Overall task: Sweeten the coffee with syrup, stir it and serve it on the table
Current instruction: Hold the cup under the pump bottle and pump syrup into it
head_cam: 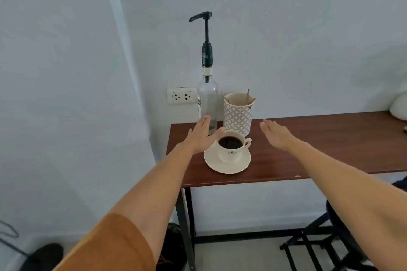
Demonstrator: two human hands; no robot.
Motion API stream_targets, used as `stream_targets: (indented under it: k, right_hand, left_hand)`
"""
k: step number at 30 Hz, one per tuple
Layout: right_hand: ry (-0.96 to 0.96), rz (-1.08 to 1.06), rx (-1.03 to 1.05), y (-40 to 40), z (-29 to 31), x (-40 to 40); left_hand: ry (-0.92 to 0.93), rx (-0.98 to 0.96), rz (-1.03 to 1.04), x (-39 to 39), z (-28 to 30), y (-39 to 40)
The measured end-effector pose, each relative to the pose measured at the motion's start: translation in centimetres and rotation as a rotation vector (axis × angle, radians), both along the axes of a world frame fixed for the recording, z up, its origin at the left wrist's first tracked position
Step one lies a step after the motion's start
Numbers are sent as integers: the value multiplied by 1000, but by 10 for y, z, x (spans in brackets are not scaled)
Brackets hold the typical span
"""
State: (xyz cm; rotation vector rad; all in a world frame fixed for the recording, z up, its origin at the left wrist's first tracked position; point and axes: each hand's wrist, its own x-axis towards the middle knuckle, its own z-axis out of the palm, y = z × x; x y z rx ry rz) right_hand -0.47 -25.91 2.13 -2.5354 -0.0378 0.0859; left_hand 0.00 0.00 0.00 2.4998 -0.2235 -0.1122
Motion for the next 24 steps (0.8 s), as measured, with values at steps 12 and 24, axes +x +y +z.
stream_targets:
  k: [12,24]
  right_hand:
    - [121,-25,447,29,-40,-7]
    - [38,31,575,30,-52,4]
  left_hand:
    - [23,-400,47,-17,-49,-33]
    - [-206,-508,111,-19,-58,-43]
